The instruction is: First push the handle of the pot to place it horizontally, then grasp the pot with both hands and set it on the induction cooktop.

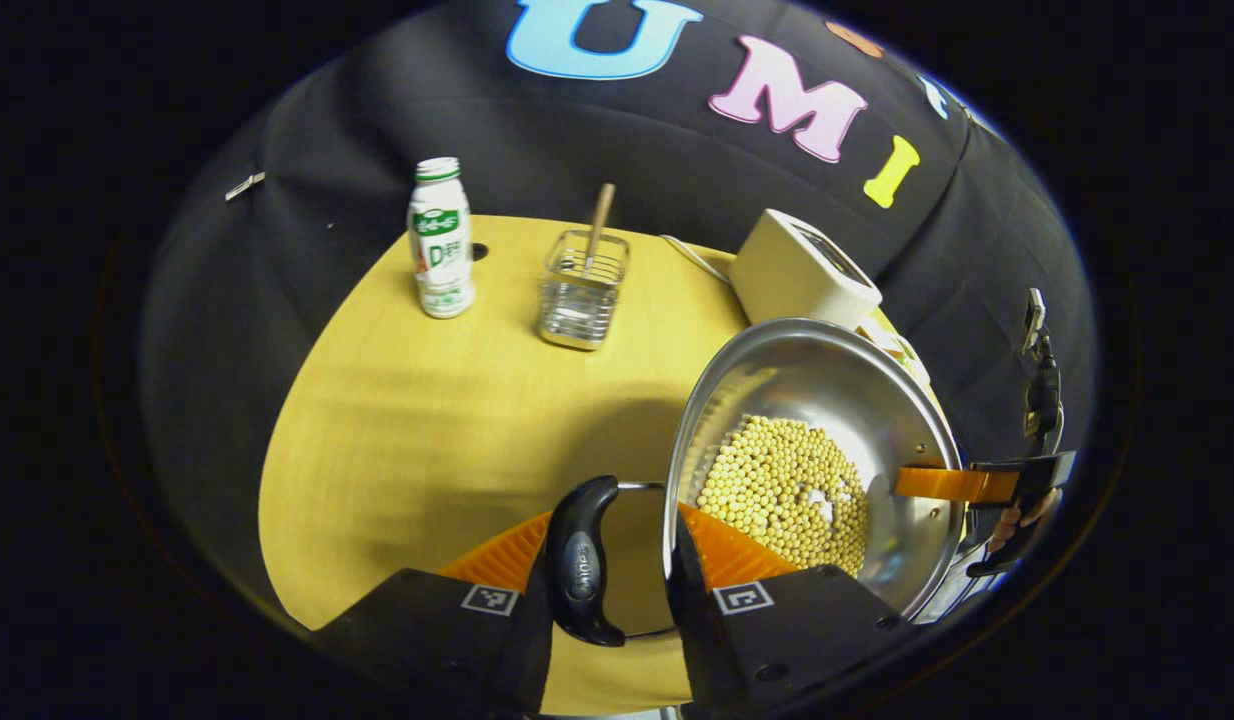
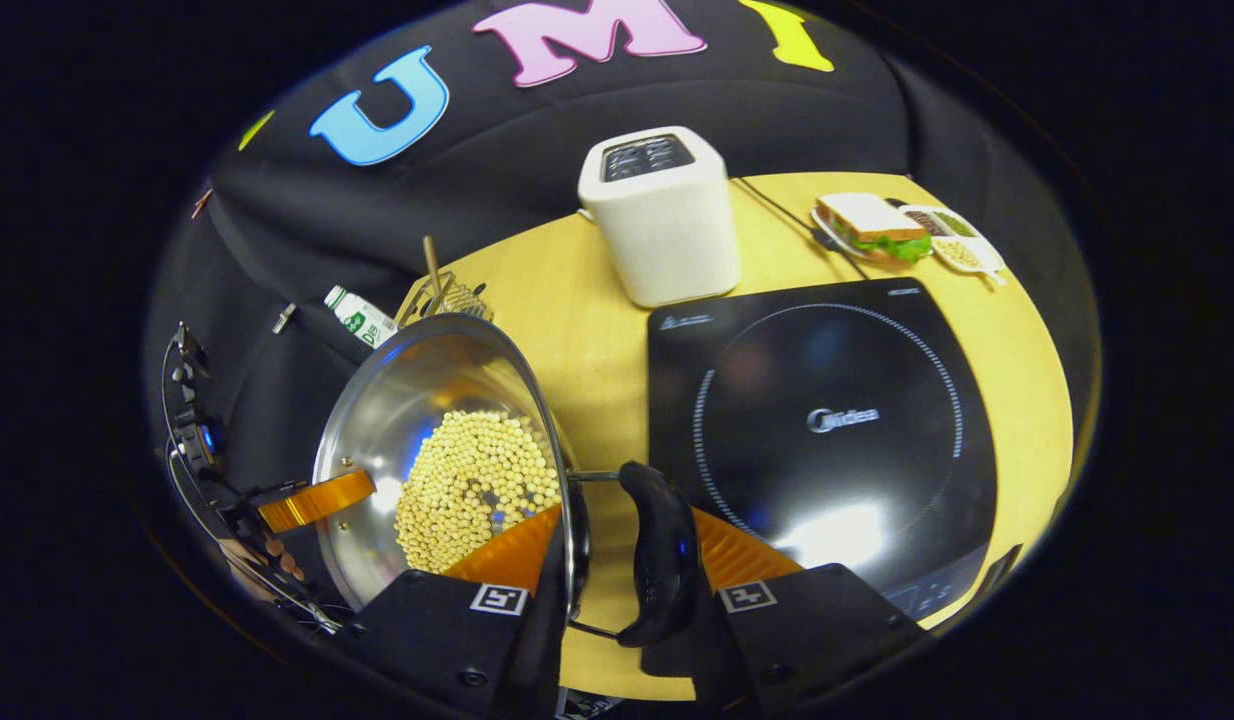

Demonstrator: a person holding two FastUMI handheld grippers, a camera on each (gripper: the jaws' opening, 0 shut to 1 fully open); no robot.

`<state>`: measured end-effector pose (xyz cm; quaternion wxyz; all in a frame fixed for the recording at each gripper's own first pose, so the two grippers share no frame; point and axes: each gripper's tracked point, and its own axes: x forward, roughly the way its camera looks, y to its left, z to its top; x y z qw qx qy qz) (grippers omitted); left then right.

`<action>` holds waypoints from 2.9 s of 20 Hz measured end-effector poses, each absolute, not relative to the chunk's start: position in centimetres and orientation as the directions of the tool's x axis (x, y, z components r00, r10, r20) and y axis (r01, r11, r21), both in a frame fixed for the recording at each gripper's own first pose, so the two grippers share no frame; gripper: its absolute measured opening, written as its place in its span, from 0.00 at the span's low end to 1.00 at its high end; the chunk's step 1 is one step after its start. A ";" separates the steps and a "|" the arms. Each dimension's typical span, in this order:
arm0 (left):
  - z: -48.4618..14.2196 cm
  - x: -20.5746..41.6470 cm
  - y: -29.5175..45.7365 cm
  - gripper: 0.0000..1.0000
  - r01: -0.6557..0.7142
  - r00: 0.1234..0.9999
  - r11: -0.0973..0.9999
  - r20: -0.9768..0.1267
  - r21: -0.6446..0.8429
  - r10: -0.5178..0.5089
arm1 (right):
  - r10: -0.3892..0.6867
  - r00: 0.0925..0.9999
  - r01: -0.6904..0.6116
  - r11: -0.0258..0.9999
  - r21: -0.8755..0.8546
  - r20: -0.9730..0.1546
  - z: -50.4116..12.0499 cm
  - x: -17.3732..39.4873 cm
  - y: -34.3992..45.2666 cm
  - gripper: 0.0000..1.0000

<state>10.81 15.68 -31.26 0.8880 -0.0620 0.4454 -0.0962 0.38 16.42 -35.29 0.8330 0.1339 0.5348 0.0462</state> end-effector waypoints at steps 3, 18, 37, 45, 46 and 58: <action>-31.1 11.0 11.2 0.55 0.139 0.573 0.968 -0.780 -0.211 -0.252 | 0.197 0.435 0.089 0.962 0.260 -0.879 -34.3 0.5 11.9 0.54; -33.2 14.6 -6.2 0.56 0.156 0.555 0.961 -0.785 -0.228 -0.276 | 0.164 0.431 0.140 0.959 0.245 -0.887 -35.5 4.3 -5.8 0.54; -36.1 17.0 -7.9 0.60 0.135 0.550 0.975 -0.805 -0.176 -0.222 | 0.236 0.417 0.157 0.932 0.326 -0.878 -39.5 6.5 -8.7 0.51; -36.3 16.5 -7.7 0.66 0.127 0.529 0.983 -0.829 -0.134 -0.182 | 0.231 0.416 0.150 0.936 0.317 -0.879 -39.4 6.5 -8.4 0.59; -36.1 16.3 -7.5 0.70 0.125 0.527 0.984 -0.832 -0.126 -0.173 | 0.226 0.410 0.147 0.940 0.308 -0.884 -39.3 6.1 -8.5 0.64; -27.8 11.7 -3.5 0.96 0.005 0.687 0.995 -0.722 -0.104 -0.079 | 0.128 0.651 0.012 0.984 0.179 -0.748 -29.3 5.1 -10.3 0.99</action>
